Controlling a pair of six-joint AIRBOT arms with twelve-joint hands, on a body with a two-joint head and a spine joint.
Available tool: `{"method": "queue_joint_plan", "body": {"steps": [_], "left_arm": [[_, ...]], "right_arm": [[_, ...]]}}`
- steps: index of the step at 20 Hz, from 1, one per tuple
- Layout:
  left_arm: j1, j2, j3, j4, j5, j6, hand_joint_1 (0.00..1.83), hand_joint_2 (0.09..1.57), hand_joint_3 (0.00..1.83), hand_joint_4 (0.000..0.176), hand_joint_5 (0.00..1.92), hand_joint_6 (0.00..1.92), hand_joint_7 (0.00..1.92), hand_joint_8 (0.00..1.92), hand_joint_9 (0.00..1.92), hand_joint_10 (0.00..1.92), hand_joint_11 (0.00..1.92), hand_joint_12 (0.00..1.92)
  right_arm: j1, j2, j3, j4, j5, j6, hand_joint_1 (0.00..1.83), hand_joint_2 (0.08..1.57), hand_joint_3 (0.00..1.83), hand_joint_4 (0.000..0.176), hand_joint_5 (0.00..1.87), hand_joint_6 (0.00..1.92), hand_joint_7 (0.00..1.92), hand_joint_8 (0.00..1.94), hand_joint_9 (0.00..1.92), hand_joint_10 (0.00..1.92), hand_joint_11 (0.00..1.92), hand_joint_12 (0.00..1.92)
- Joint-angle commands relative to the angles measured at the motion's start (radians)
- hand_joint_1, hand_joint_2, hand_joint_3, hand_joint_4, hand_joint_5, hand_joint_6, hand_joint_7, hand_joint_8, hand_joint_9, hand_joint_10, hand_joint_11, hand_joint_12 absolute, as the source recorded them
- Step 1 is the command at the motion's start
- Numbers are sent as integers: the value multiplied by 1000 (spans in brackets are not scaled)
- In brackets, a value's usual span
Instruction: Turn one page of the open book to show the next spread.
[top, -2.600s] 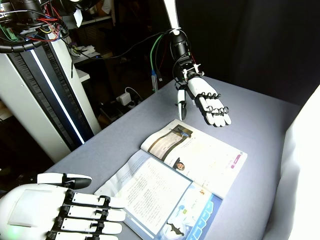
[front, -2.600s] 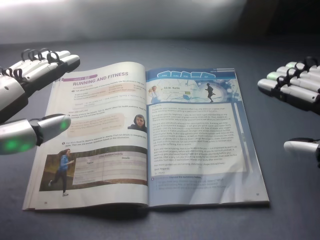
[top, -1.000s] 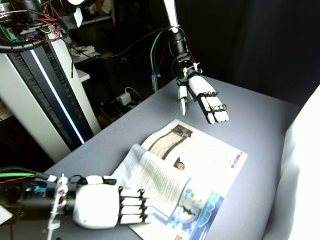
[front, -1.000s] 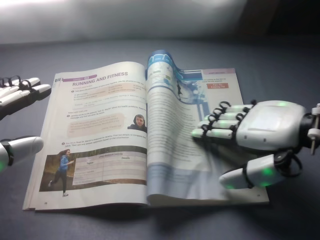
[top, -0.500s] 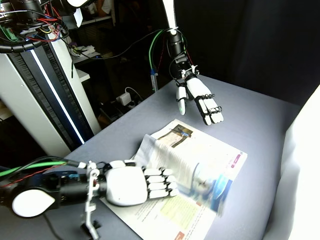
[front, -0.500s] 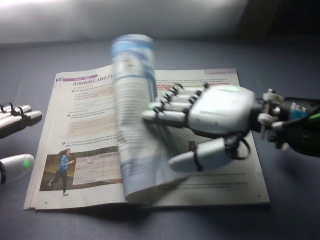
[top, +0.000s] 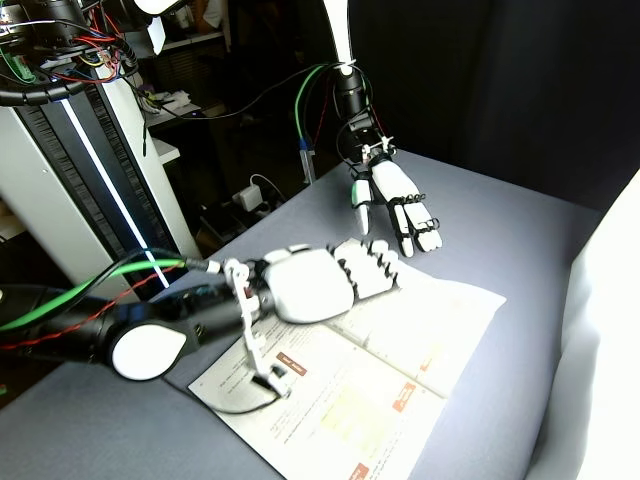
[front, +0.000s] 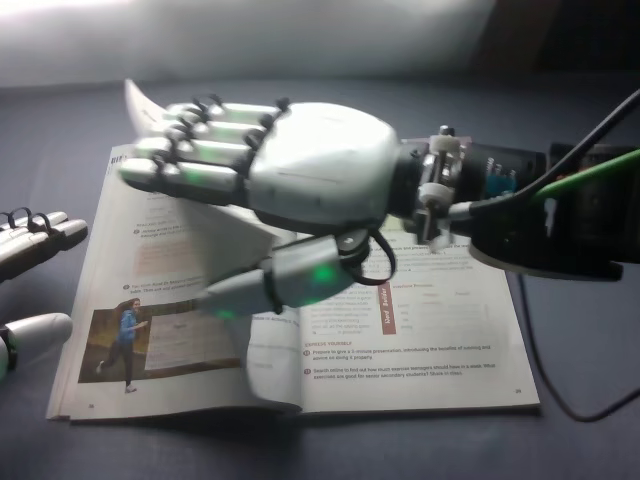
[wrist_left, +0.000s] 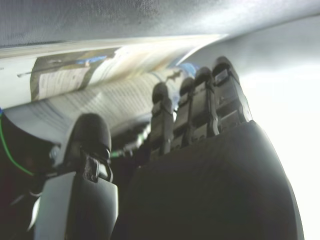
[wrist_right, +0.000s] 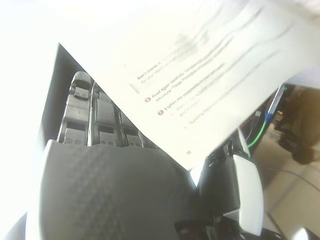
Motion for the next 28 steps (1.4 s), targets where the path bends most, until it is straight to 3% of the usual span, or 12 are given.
{"method": "queue_joint_plan", "body": {"steps": [1, 2, 3, 4, 7, 15, 16, 17, 18, 19, 21, 28], "left_arm": [[-9, -5, 10, -19, -116, -5, 9, 1385, 0, 0, 2, 0, 0, 0, 0, 0, 1, 0], [-9, -6, 11, -21, -118, -5, 1, 1115, 0, 44, 158, 22, 254, 5, 324, 38, 328, 212], [-9, -6, 12, -22, -119, -5, 1, 1115, 0, 44, 158, 22, 254, 5, 324, 38, 328, 212], [-9, -5, 13, -24, -120, -5, 0, 1243, 21, 0, 47, 19, 49, 19, 46, 19, 2, 1], [-9, -5, 12, -33, -132, -6, 0, 1370, 0, 0, 75, 4, 64, 3, 59, 16, 2, 310], [-6, 29, -16, -54, -156, 5, 0, 1369, 0, 0, 75, 3, 65, 2, 61, 12, 0, 331], [-6, 36, -21, -55, -168, 6, 191, 1380, 0, 0, 148, 12, 12, 0, 11, 2, 0, 65], [-6, 42, -24, -54, -177, 8, 229, 1376, 0, 34, 152, 8, 2, 0, 1, 0, 0, 12], [-6, 52, -30, -49, -189, 13, 216, 1381, 0, 34, 143, 3, 0, 0, 0, 0, 0, 2], [-8, 58, -33, -45, -198, 16, 151, 1403, 9, 34, 116, 7, 0, 0, 0, 0, 0, 0], [-30, 69, -39, -21, -221, 26, 213, 1407, 4, 0, 136, 14, 0, 0, 0, 0, 20, 13], [-132, 59, -23, 43, -257, 39, 225, 1406, 2, 0, 0, 0, 0, 0, 0, 0, 0, 0]], "right_arm": [[14, 0, -11, 23, 165, 12, 0, 1163, 0, 0, 0, 0, 0, 0, 0, 0, 0, 0], [22, 0, -19, 18, 212, 29, 0, 1156, 0, 0, 0, 0, 0, 0, 0, 0, 0, 0], [27, 1, -24, 10, 241, 42, 0, 1156, 0, 0, 0, 0, 0, 0, 0, 0, 0, 0], [34, 7, -36, -3, 280, 58, 0, 1155, 0, 0, 0, 0, 0, 0, 0, 0, 0, 0], [35, 58, -80, -13, 365, 65, 3, 1108, 0, 3, 0, 0, 0, 0, 0, 0, 0, 0], [20, 230, -191, 1, 410, 44, 0, 1104, 0, 3, 0, 0, 0, 0, 0, 0, 0, 0], [16, 259, -200, 6, 403, 43, 79, 1123, 0, 1, 0, 0, 0, 0, 0, 0, 0, 0], [5, 289, -210, 15, 393, 37, 114, 1102, 0, 16, 0, 0, 0, 0, 0, 0, 0, 0], [-15, 330, -225, 41, 378, 11, 22, 1101, 0, 19, 0, 0, 0, 0, 0, 0, 0, 0], [-31, 357, -238, 67, 369, -16, 83, 1121, 0, 4, 0, 0, 0, 0, 0, 0, 0, 0], [-75, 441, -271, 139, 341, -92, 22, 1099, 0, 19, 0, 0, 0, 0, 0, 0, 0, 0], [-234, 616, -363, 463, 380, -326, 83, 1117, 0, 4, 0, 0, 0, 0, 0, 0, 0, 0]]}}
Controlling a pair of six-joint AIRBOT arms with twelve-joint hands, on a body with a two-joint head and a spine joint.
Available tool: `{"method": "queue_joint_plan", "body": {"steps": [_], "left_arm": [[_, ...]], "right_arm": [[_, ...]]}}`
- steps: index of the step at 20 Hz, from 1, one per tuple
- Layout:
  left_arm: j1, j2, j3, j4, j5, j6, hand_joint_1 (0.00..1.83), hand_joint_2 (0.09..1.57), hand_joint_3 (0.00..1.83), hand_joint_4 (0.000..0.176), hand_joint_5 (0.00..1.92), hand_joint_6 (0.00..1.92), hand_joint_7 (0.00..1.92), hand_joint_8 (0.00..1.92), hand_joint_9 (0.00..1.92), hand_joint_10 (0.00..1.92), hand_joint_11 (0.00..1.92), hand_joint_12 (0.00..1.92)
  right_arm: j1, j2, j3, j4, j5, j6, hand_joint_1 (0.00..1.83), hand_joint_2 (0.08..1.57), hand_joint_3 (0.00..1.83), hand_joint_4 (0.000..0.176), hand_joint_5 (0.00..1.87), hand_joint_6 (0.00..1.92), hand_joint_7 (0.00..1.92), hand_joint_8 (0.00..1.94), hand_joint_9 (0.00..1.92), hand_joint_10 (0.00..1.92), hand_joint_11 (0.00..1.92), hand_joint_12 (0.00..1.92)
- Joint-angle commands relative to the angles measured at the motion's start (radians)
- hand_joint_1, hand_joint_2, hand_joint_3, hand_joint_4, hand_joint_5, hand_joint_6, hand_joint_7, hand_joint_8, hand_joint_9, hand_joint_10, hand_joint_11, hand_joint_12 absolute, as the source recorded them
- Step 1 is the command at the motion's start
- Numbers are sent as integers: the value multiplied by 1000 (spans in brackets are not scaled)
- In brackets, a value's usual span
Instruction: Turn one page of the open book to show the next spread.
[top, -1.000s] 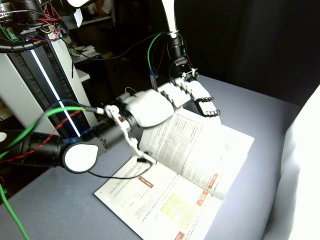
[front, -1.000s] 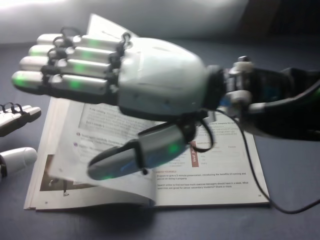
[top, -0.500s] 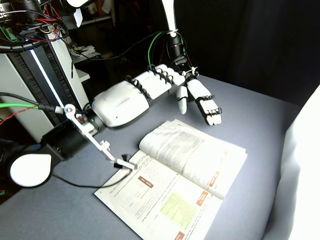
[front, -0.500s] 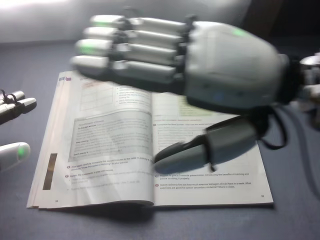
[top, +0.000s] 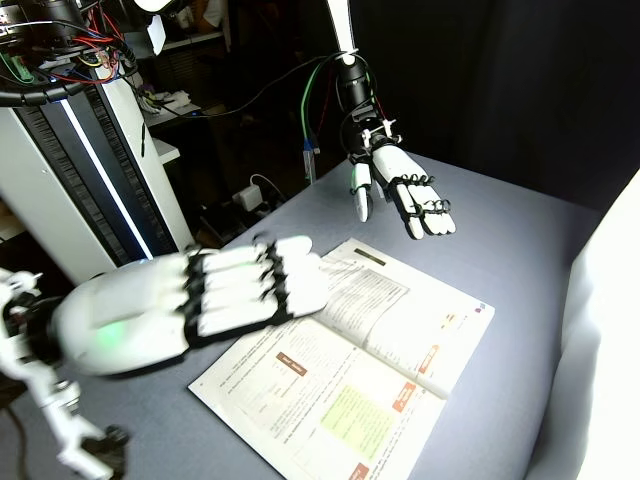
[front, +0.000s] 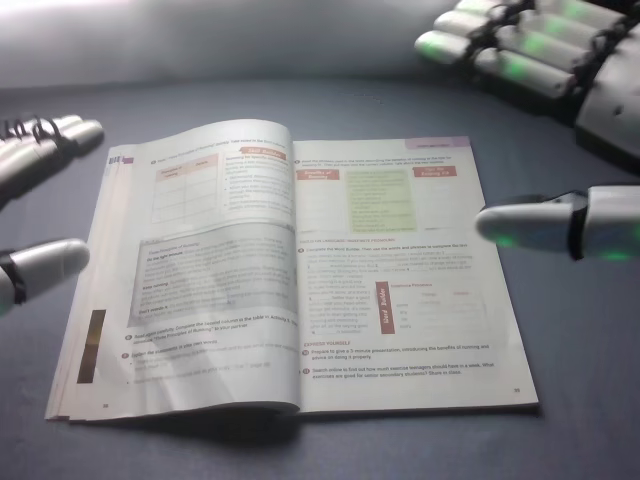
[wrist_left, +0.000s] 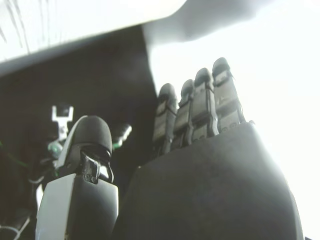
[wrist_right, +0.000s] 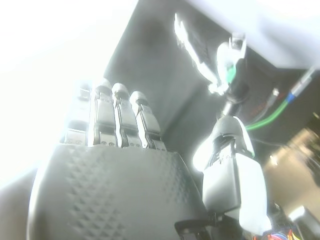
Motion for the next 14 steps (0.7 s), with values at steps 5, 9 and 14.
{"method": "queue_joint_plan", "body": {"steps": [5, 9, 14], "left_arm": [[-51, -37, 27, -8, -154, -13, 334, 1345, 0, 0, 0, 0, 0, 0, 0, 0, 0, 0], [-81, -62, 46, -13, -184, -26, 469, 1180, 0, 51, 0, 0, 0, 0, 0, 0, 0, 0], [-101, -62, 54, -10, -200, -29, 561, 1111, 0, 145, 0, 0, 0, 0, 0, 0, 0, 0]], "right_arm": [[-96, 27, -21, 171, 248, -53, 54, 1183, 13, 41, 0, 0, 0, 0, 0, 0, 12, 15], [-197, 41, -34, 278, 359, -61, 216, 1179, 5, 156, 0, 0, 0, 0, 0, 0, 44, 26], [-226, 65, -49, 325, 454, -61, 319, 1109, 0, 149, 0, 0, 0, 0, 0, 0, 0, 6]]}}
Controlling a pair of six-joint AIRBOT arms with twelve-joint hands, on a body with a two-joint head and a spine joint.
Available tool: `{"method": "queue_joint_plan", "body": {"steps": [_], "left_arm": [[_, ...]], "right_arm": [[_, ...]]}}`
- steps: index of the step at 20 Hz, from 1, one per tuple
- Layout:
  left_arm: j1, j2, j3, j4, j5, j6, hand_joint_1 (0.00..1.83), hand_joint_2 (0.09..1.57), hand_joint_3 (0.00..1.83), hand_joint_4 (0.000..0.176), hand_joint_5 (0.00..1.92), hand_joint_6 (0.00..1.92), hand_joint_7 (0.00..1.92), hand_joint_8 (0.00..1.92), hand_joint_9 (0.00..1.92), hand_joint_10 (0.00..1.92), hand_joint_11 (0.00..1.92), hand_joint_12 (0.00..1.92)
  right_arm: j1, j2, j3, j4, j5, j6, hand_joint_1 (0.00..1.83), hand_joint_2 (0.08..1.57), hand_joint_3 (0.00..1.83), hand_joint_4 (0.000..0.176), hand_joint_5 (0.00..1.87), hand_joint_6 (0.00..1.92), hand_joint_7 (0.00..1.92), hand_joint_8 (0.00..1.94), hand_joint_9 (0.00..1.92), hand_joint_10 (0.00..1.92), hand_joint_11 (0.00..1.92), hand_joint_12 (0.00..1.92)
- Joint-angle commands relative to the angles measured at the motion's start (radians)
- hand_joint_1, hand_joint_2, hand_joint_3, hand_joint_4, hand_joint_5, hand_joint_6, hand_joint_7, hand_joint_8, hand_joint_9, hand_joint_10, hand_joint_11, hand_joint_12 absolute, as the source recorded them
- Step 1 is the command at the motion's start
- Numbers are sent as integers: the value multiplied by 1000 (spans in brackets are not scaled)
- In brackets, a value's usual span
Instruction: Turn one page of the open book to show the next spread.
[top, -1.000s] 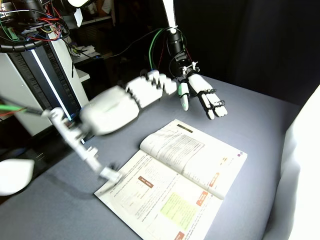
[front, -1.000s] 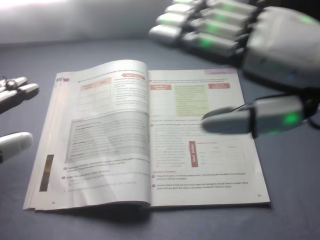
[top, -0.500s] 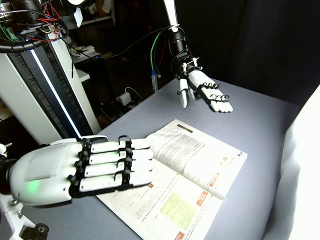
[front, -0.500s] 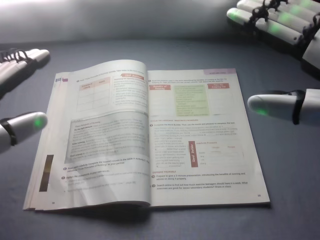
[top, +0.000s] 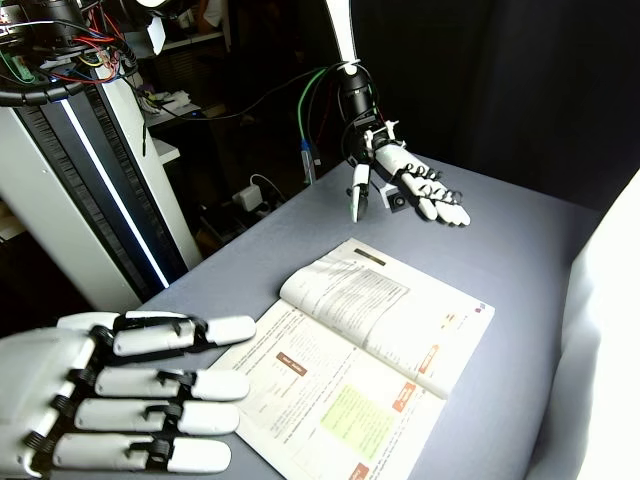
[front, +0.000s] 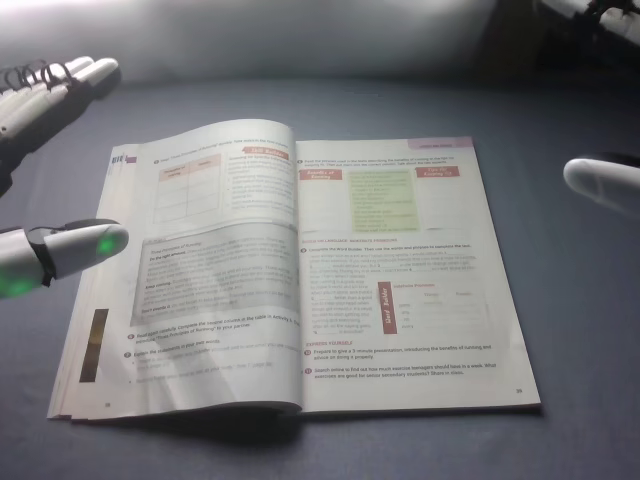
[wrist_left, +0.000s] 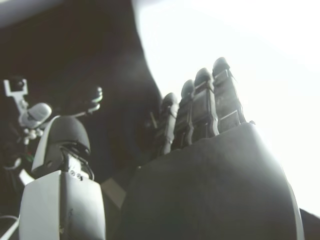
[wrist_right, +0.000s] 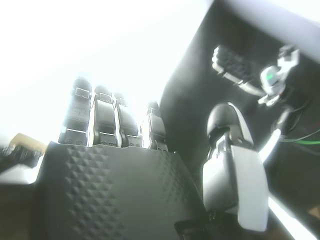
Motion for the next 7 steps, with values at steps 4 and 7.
{"method": "queue_joint_plan", "body": {"steps": [4, 7], "left_arm": [[-23, 2, 11, 6, -114, -15, 647, 1143, 4, 135, 0, 0, 0, 0, 0, 0, 0, 0], [-38, -1, 18, 20, -119, -24, 642, 1213, 20, 138, 0, 0, 0, 0, 0, 0, 0, 0]], "right_arm": [[-12, 28, -6, 37, 204, 1, 324, 1107, 7, 121, 0, 0, 0, 0, 0, 0, 7, 241], [-41, 44, -20, 53, 271, 1, 315, 1077, 0, 86, 0, 0, 0, 0, 43, 8, 0, 440]]}}
